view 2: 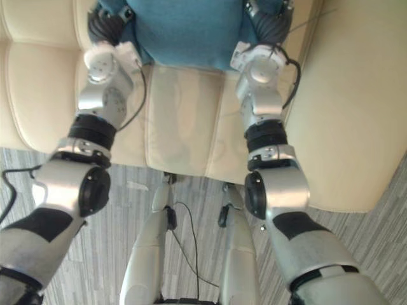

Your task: Pick up cushions and gather them together orderly.

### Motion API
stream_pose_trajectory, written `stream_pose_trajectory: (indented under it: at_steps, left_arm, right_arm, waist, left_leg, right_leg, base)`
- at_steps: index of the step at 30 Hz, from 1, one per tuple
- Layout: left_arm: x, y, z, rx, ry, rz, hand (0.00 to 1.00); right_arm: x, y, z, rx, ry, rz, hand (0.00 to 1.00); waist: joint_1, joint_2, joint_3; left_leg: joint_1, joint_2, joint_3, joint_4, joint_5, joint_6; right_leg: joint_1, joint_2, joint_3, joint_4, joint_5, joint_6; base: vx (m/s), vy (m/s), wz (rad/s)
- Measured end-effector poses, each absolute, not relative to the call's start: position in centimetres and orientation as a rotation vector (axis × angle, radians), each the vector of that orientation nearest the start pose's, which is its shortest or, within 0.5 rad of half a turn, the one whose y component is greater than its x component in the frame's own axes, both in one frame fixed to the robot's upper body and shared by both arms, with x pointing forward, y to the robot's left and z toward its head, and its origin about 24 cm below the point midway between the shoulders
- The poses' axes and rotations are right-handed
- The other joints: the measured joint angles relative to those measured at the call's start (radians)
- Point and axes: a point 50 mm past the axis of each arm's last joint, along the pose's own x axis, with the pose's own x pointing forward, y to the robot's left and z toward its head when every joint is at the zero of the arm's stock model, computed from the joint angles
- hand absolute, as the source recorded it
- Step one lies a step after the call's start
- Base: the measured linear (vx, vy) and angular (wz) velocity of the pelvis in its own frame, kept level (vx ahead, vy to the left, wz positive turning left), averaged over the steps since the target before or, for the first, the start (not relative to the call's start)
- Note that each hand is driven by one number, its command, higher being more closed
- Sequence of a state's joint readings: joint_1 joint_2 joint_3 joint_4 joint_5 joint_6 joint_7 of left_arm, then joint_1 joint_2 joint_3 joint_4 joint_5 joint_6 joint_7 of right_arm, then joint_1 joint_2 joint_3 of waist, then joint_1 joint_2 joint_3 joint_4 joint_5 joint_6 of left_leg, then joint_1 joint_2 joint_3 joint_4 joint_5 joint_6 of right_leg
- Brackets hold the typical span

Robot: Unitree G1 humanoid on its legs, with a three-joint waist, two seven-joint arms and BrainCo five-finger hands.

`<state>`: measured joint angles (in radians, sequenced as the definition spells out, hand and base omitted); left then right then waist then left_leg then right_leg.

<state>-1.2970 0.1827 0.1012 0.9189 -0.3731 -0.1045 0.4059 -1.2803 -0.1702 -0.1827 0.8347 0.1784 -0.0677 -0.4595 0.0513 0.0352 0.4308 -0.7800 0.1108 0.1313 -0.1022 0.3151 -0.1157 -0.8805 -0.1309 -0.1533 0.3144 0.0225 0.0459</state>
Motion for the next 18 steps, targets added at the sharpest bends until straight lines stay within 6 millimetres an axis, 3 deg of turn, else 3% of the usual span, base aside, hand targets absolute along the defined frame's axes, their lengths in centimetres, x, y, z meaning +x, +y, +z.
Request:
stream_pose_trajectory:
  at_steps: [4, 8, 12, 15, 18]
  left_arm:
    - [41.5, 14.9, 25.4, -0.337, -0.353, 0.273, 0.00]
    - [41.3, 16.3, 24.4, -0.335, -0.343, 0.292, 0.00]
    - [40.3, 18.9, 23.5, -0.314, -0.377, 0.340, 0.00]
    - [38.9, 21.3, 22.3, -0.267, -0.412, 0.377, 0.00]
    - [36.6, 23.0, 18.8, -0.220, -0.408, 0.390, 0.00]
  right_arm:
    - [40.6, -15.0, 27.5, 0.242, -0.447, -0.327, 0.00]
    - [40.1, -16.1, 26.3, 0.225, -0.458, -0.321, 0.00]
    - [39.0, -18.4, 24.6, 0.173, -0.480, -0.340, 0.00]
    - [37.4, -21.0, 22.6, 0.095, -0.489, -0.359, 0.00]
    - [35.0, -23.0, 18.6, 0.021, -0.435, -0.363, 0.00]
  waist:
    - [0.001, 0.000, 0.000]
    - [0.001, 0.000, 0.000]
    - [0.002, -0.002, -0.001]
    - [0.004, -0.005, -0.003]
    - [0.004, -0.007, -0.004]
  left_leg:
    - [0.023, 0.001, 0.009, 0.000, -0.018, -0.012]
    - [0.043, 0.000, 0.015, 0.000, -0.007, 0.002]
    - [0.102, 0.002, 0.020, 0.000, -0.006, 0.002]
    - [0.159, 0.004, 0.022, 0.003, -0.015, 0.008]
    - [0.222, 0.003, 0.027, 0.062, -0.069, 0.021]
  right_leg:
    - [0.000, -0.005, 0.002, 0.047, -0.027, -0.008]
    - [0.005, -0.008, 0.006, 0.076, -0.042, -0.010]
    - [0.050, -0.009, 0.004, 0.106, -0.067, -0.016]
    - [0.105, -0.009, 0.002, 0.119, -0.087, -0.018]
    - [0.192, -0.012, 0.005, 0.120, -0.108, -0.013]
  base:
    - [-0.02, -0.096, 0.03]
    - [0.00, -0.111, 0.01]
    - [0.01, -0.136, 0.04]
    - [0.00, -0.099, 0.03]
    - [0.01, -0.086, 0.00]
